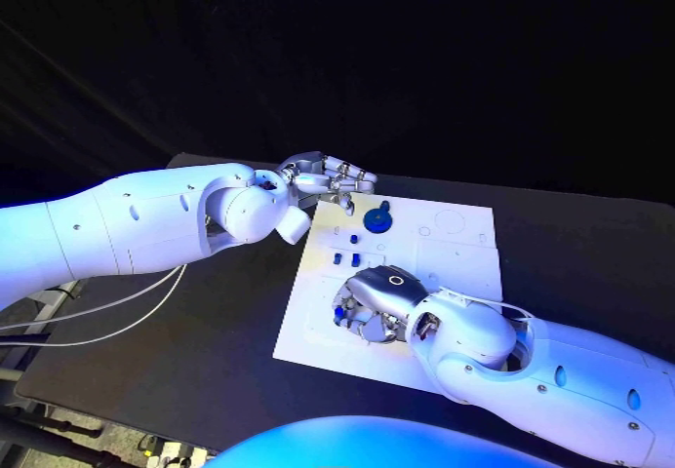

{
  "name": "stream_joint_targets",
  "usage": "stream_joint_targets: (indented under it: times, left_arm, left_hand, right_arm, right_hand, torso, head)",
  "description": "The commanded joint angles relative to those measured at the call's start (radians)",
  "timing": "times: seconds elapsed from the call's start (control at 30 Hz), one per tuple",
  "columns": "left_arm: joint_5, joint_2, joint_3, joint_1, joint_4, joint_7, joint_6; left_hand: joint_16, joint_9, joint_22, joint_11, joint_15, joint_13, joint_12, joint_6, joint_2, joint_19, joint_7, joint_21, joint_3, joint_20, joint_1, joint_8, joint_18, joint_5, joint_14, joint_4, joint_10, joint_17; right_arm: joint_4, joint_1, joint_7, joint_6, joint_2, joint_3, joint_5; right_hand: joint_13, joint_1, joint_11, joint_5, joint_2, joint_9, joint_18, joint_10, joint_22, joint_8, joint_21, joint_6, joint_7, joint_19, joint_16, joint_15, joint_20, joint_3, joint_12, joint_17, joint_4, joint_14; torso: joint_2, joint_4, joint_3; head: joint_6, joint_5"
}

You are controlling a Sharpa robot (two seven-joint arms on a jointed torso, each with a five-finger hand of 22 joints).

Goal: Assemble the parts on the task board

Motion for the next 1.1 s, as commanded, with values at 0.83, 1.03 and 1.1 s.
stream_joint_targets:
  times: [0.83, 1.03, 1.1]
  left_arm:
    - [-0.03, -0.005, -0.01, -0.004, -0.002, 0.003, 0.021]
    - [-0.028, -0.006, -0.013, -0.022, -0.006, 0.02, 0.027]
    - [-0.026, -0.005, -0.014, -0.027, -0.008, 0.024, 0.028]
  left_hand:
    - [-0.002, -0.002, -0.002, 0.0, -0.001, 0.002, 0.006, 0.002, 0.013, 0.009, -0.005, -0.008, -0.004, -0.001, 0.006, 0.006, 0.013, 0.0, -0.006, -0.005, -0.007, -0.003]
    - [-0.002, -0.002, -0.002, 0.001, -0.001, 0.002, 0.007, 0.001, 0.013, 0.009, -0.005, -0.008, -0.004, -0.001, 0.007, 0.006, 0.013, 0.0, -0.006, -0.006, -0.009, -0.004]
    - [-0.002, -0.002, -0.002, 0.001, -0.001, 0.002, 0.007, 0.001, 0.013, 0.009, -0.005, -0.008, -0.004, -0.001, 0.007, 0.006, 0.013, 0.0, -0.006, -0.006, -0.009, -0.004]
  right_arm:
    - [0.227, 0.087, 0.041, -0.163, -0.378, 0.016, 0.428]
    - [0.252, 0.101, -0.004, -0.137, -0.516, 0.01, 0.504]
    - [0.264, 0.096, -0.029, -0.14, -0.552, 0.006, 0.483]
  right_hand:
    - [0.668, -0.095, -0.057, -0.041, -0.041, -0.033, -0.011, 0.229, 0.096, 0.133, 0.028, 0.014, -0.047, 0.03, 0.005, -0.041, -0.035, -0.135, 0.76, 0.008, 0.057, 0.06]
    - [1.235, -0.111, -0.065, -0.004, 0.004, 0.048, -0.028, 0.309, 0.137, 0.196, 0.11, 0.033, -0.071, 0.07, 0.103, -0.053, -0.042, -0.278, 1.259, 0.174, 0.104, 0.086]
    - [1.273, -0.101, -0.067, -0.008, 0.014, 0.065, -0.03, 0.323, 0.144, 0.2, 0.122, 0.031, -0.071, 0.075, 0.113, -0.053, -0.043, -0.298, 1.287, 0.194, 0.108, 0.089]
  torso:
    - [-0.01, -0.0056, -0.0015]
    - [-0.024, -0.0196, 0.0004]
    - [-0.027, -0.0243, -0.0002]
  head:
    - [0.048, -0.104]
    - [0.05, -0.143]
    - [0.047, -0.157]
